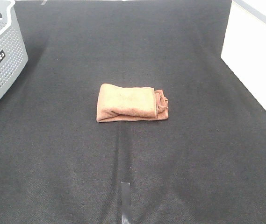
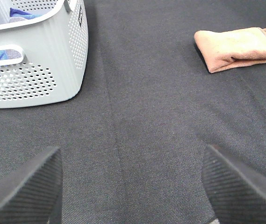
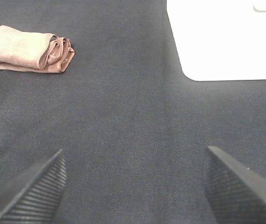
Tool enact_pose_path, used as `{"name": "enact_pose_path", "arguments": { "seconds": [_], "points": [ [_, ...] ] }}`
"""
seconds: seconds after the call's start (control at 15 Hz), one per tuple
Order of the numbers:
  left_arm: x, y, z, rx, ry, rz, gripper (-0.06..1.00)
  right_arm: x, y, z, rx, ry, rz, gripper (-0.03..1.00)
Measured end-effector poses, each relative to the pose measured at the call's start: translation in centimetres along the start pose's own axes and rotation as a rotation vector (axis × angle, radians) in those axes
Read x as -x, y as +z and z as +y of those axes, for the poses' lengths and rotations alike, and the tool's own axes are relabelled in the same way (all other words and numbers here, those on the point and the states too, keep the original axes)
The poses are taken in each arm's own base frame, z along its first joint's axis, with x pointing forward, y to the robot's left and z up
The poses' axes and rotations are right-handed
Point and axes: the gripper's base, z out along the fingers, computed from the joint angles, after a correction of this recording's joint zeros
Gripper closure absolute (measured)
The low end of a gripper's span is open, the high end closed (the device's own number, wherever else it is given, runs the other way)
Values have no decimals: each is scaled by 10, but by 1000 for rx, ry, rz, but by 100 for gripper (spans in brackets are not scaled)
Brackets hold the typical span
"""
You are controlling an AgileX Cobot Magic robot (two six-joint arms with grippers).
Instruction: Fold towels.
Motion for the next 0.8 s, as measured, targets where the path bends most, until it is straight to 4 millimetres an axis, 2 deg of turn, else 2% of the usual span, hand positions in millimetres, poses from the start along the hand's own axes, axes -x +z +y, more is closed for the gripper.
{"name": "enact_pose_path", "arguments": {
  "seconds": [0.8],
  "points": [
    [0, 0, 0, 0, 1, 0, 17, 0, 0, 1, 6, 3, -1, 21]
  ]
}}
